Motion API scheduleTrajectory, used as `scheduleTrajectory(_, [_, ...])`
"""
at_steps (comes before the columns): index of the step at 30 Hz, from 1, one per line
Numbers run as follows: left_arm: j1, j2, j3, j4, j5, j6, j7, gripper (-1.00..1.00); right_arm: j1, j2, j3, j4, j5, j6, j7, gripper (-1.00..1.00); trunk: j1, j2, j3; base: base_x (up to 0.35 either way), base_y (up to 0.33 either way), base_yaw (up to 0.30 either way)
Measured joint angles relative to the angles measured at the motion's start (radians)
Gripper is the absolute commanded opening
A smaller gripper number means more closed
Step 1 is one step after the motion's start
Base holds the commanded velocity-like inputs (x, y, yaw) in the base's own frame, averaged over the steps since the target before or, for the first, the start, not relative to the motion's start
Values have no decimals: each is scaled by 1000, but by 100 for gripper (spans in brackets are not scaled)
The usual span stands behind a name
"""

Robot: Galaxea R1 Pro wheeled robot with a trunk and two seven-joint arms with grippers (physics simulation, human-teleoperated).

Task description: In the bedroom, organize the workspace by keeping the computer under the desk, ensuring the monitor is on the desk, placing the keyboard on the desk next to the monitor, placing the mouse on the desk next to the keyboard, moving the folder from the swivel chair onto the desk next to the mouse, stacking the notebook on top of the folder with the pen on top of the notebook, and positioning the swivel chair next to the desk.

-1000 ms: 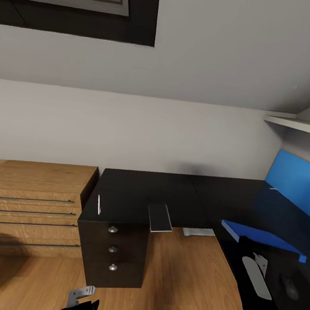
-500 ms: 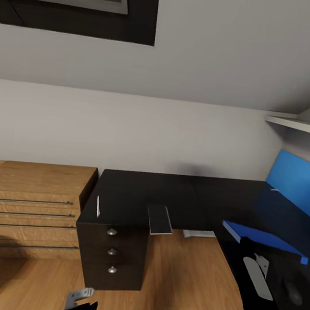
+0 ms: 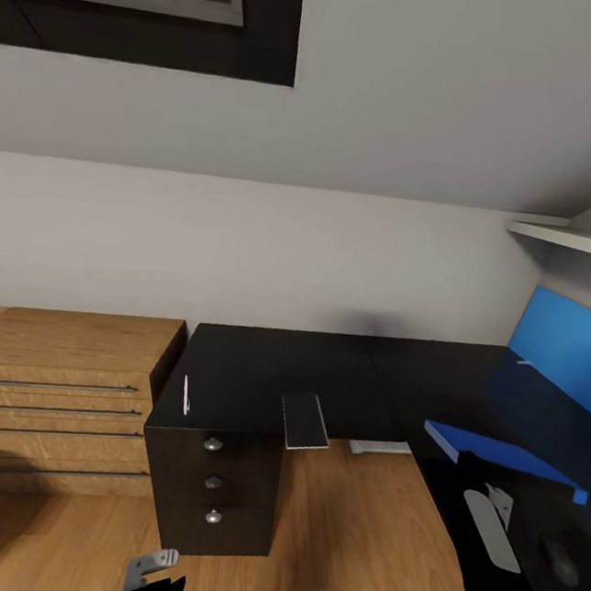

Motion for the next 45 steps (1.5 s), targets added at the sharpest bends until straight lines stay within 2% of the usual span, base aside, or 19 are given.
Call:
scheduleTrajectory(17, [0, 0, 0, 0, 0, 0, 0, 100, 0, -1, 0, 0, 0, 4, 0, 100, 0, 0, 0, 33, 0, 0])
scheduleTrajectory(25, [0, 0, -2, 0, 0, 0, 0, 100, 0, -1, 0, 0, 0, 4, 0, 100, 0, 0, 0, -188, 0, 0])
scheduleTrajectory(45, [0, -1, -2, 0, -1, 0, 1, 100, 0, 2, 13, -4, 1, 3, 15, 100, 0, 0, 0, -8, 0, 0])
